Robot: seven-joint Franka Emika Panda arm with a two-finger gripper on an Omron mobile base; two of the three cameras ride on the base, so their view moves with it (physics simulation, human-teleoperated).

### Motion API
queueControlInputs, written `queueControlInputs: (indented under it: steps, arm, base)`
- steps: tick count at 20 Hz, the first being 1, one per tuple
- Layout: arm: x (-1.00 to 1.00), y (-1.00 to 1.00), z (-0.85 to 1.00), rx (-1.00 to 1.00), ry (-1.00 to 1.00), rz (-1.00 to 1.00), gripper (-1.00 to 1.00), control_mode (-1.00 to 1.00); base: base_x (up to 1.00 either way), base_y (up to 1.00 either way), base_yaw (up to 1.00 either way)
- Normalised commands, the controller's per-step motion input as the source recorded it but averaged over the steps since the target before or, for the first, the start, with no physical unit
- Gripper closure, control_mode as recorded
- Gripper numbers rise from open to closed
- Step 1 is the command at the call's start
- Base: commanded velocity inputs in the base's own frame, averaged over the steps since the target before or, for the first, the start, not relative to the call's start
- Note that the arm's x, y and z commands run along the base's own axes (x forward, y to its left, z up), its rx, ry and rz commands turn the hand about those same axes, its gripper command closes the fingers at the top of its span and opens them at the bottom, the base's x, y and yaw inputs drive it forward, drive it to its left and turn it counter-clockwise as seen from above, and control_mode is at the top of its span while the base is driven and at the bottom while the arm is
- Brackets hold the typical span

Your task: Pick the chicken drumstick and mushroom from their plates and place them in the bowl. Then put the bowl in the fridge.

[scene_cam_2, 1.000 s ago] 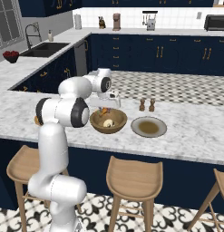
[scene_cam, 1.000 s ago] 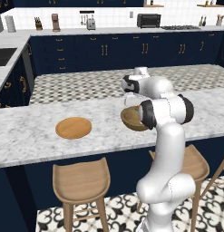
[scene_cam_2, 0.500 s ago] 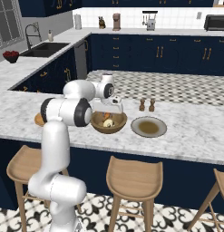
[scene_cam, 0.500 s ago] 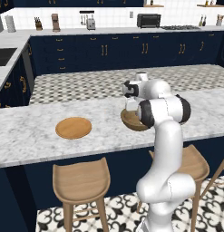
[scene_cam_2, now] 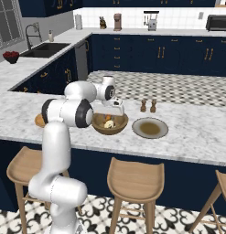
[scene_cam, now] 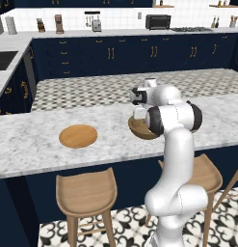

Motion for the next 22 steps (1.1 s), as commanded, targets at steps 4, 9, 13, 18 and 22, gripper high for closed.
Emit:
queueControlInputs:
  steps: [4, 9, 13, 18, 22]
  arm:
    - [0.00, 0.00, 0.00, 0.00, -0.01, 0.00, -1.00, -1.00]
    - [-0.19, 0.20, 0.17, -0.03, -0.13, 0.00, -1.00, -1.00]
    - [-0.08, 0.81, 0.07, -0.06, -0.08, 0.00, -1.00, -1.00]
    - [-0.23, 0.67, -0.01, 0.00, -0.03, 0.02, -1.00, -1.00]
    - [-0.39, 0.09, -0.07, -0.03, -0.22, 0.05, -1.00, -1.00]
  base:
    - [0.00, 0.00, 0.00]
    - [0.00, 0.00, 0.00]
    - [0.00, 0.00, 0.00]
    - [0.00, 0.00, 0.00]
    - [0.00, 0.00, 0.00]
